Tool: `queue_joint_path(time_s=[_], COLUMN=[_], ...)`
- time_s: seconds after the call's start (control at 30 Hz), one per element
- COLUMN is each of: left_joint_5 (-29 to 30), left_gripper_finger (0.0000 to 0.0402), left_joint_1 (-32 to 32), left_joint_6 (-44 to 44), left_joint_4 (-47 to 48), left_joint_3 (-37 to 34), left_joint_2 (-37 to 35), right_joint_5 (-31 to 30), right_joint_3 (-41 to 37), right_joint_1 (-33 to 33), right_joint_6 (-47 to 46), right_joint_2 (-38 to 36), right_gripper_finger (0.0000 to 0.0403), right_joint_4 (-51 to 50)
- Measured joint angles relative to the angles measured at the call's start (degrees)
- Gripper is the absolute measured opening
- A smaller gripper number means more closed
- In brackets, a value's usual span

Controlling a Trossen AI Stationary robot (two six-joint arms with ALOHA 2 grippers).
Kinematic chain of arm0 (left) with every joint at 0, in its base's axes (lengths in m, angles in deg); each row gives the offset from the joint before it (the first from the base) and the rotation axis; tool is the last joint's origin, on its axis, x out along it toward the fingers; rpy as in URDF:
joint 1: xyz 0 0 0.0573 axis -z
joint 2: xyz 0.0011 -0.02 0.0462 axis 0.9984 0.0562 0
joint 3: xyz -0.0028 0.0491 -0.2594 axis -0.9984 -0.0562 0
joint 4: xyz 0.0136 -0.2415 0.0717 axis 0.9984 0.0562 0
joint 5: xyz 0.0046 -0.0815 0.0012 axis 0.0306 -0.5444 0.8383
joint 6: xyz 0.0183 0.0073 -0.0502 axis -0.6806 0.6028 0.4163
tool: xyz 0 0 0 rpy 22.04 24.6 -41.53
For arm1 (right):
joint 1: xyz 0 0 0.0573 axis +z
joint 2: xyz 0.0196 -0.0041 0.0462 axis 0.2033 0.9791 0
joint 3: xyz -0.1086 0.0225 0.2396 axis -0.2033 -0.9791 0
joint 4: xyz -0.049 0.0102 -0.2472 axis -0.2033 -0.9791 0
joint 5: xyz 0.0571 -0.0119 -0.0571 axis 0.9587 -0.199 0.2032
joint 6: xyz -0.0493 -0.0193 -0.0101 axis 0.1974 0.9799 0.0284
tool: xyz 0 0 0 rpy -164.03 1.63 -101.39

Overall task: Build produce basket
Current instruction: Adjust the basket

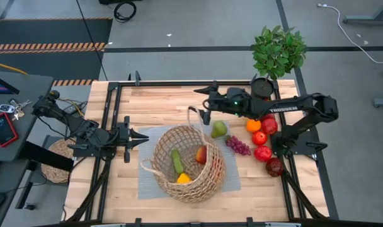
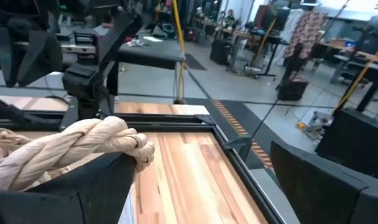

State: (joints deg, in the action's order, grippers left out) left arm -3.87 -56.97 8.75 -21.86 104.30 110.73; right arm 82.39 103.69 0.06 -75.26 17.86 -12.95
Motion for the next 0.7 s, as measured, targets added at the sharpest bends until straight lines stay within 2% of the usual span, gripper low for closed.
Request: queue_joint_path(time_s=[0.23, 0.4, 0.5, 0.7], left_joint_5=[-0.01, 0.01, -0.01, 0.00], left_gripper_finger=[0.0048, 0.0048, 0.0048, 0.0048], left_joint_1=[0.00, -0.01, -0.01, -0.01], left_joint_6=[0.00, 0.00, 0.00, 0.00], left_joint_4=[0.00, 0.00, 0.02, 0.02], left_joint_3=[0.00, 0.00, 0.00, 0.00], left_joint_2=[0.02, -0.01, 0.02, 0.02], right_joint_5=[2.36, 8.12, 9.99, 9.61], right_joint_3=[7.53, 11.04, 11.28, 11.32], right_joint_1=[-2.94, -5.08, -5.50, -5.41], right_joint_6=[-0.63, -4.53, -4.81, -2.99], right_joint_2=[2.17, 2.35, 1.57, -1.61], right_gripper_finger=[0.0373, 0.0373, 0.0373, 0.0373], right_joint_4=[-9.13, -14.39, -17.77, -28.47])
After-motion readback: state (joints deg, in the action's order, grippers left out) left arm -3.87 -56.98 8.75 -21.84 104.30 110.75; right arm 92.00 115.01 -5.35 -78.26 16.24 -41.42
